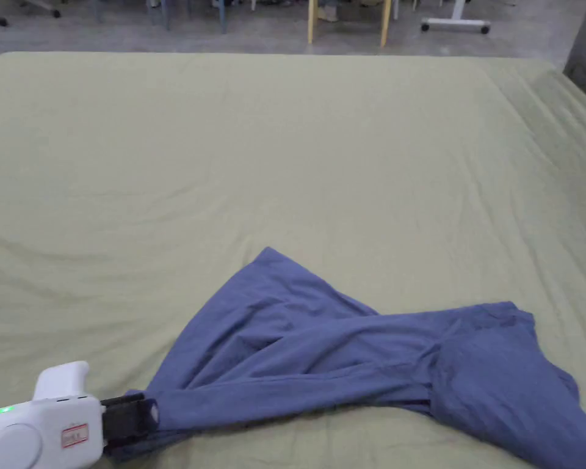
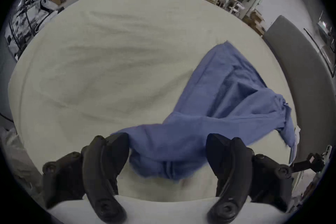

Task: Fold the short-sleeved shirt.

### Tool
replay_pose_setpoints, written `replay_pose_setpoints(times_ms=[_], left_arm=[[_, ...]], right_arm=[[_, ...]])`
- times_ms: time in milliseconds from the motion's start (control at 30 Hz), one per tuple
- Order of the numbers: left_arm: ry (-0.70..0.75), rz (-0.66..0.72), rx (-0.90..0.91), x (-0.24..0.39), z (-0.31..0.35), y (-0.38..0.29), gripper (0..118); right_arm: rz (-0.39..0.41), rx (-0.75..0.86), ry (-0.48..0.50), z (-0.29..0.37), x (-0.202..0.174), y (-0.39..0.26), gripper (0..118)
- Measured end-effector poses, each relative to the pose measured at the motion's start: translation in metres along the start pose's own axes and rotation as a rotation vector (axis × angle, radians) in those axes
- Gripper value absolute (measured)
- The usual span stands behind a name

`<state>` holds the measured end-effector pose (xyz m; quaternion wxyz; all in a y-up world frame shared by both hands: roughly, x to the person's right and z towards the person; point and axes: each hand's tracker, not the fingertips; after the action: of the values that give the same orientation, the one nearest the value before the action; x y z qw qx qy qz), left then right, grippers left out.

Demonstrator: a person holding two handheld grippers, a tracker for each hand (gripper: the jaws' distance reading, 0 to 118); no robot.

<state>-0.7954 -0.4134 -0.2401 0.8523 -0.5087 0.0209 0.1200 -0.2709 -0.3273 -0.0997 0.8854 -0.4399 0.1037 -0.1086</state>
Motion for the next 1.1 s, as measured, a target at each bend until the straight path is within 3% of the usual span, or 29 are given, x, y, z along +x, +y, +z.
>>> replay_pose_setpoints(times_ms=[33, 67, 133, 267, 333, 367, 400, 433, 467, 500, 600, 700, 733, 800, 833, 867, 900, 933, 1000, 1033, 1100], left_arm=[[-0.014, -0.013, 0.004, -0.002, -0.004, 0.001, 96], [-0.062, -0.025, 0.036, -0.004, -0.004, -0.002, 82], [-0.14, 0.036, 0.046, 0.01, 0.001, -0.006, 7], [-0.071, -0.1, 0.065, 0.04, 0.017, -0.018, 7], [-0.124, -0.068, 0.066, 0.04, 0.03, -0.016, 7], [-0.153, -0.041, 0.089, 0.039, 0.038, -0.016, 7], [-0.176, -0.016, 0.105, 0.042, 0.045, -0.013, 7], [-0.195, 0.002, 0.112, 0.041, 0.052, -0.011, 7], [-0.21, 0.015, 0.122, 0.041, 0.057, -0.009, 7], [-0.205, 0.019, 0.142, 0.041, 0.062, -0.008, 7], [-0.208, 0.025, 0.145, 0.043, 0.066, 0.001, 7], [-0.225, 0.045, 0.146, 0.041, 0.058, 0.009, 7], [-0.226, 0.044, 0.143, 0.042, 0.056, 0.01, 7], [-0.227, 0.049, 0.142, 0.043, 0.049, 0.014, 7], [-0.226, 0.048, 0.14, 0.043, 0.047, 0.016, 7], [-0.222, 0.046, 0.138, 0.044, 0.045, 0.017, 7], [-0.218, 0.042, 0.134, 0.044, 0.043, 0.018, 7], [-0.214, 0.038, 0.133, 0.045, 0.041, 0.02, 7], [-0.218, 0.035, 0.136, 0.045, 0.04, 0.022, 7], [-0.22, 0.031, 0.137, 0.046, 0.041, 0.023, 7], [-0.22, 0.02, 0.149, 0.052, 0.046, 0.025, 7]], right_arm=[[0.001, -0.009, -0.003, -0.004, 0.0, 0.0, 2], [-0.001, -0.019, -0.006, -0.009, 0.0, 0.0, 2], [-0.008, -0.041, -0.019, -0.016, 0.007, 0.003, 2], [-0.012, -0.049, -0.023, -0.029, 0.019, 0.018, 2], [-0.001, -0.024, -0.02, -0.033, 0.026, 0.038, 2], [-0.005, 0.007, -0.015, -0.034, 0.033, 0.053, 8], [-0.033, 0.046, 0.002, -0.037, 0.041, 0.069, 39], [-0.072, 0.086, 0.009, -0.044, 0.054, 0.088, 90], [-0.104, 0.095, 0.021, -0.059, 0.07, 0.106, 118], [-0.154, 0.069, 0.061, -0.065, 0.087, 0.123, 118], [-0.251, -0.02, -0.072, -0.112, 0.138, 0.183, 118], [-0.268, -0.117, -0.162, -0.185, 0.16, 0.209, 113], [-0.267, -0.162, -0.154, -0.205, 0.166, 0.214, 106], [-0.312, -0.252, -0.143, -0.233, 0.159, 0.203, 69], [-0.306, -0.273, -0.134, -0.244, 0.156, 0.2, 64], [-0.236, -0.306, -0.239, -0.25, 0.148, 0.199, 60], [-0.172, -0.276, -0.198, -0.254, 0.168, 0.204, 44], [-0.152, -0.26, -0.213, -0.249, 0.167, 0.209, 37], [-0.033, -0.194, -0.27, -0.234, 0.154, 0.213, 17], [-0.019, -0.176, -0.308, -0.225, 0.142, 0.209, 5], [0.008, -0.169, -0.242, -0.217, 0.133, 0.209, 5]])
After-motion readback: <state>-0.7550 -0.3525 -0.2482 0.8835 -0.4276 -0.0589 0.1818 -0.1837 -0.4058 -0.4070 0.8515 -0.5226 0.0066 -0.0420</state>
